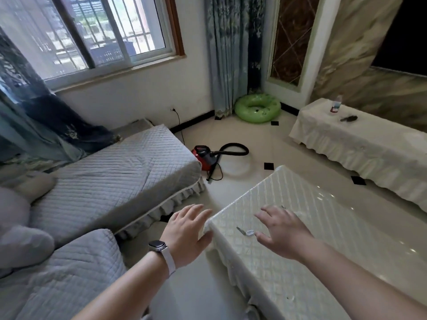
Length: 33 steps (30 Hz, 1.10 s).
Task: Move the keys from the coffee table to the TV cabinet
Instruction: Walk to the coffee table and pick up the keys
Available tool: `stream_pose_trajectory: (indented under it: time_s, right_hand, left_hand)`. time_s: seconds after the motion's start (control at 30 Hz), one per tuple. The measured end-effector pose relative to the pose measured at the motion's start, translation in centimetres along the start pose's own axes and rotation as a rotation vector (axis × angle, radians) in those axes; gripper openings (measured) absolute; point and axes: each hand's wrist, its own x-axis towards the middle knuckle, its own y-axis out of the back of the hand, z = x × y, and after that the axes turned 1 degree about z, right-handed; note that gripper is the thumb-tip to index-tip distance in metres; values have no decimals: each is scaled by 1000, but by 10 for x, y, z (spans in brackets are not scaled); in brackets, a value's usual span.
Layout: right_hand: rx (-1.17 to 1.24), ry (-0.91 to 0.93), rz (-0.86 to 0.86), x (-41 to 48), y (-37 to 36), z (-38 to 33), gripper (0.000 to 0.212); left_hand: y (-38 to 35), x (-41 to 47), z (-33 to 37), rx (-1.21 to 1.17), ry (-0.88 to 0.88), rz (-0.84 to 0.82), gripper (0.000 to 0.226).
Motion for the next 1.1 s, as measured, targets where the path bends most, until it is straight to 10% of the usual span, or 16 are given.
stream_pose_trajectory:
  time_s: [1.1]
  right_hand:
    - [176, -598, -219, 218, -96, 158, 45]
  left_hand:
    - [-245, 338, -52, -157, -411, -492, 47]
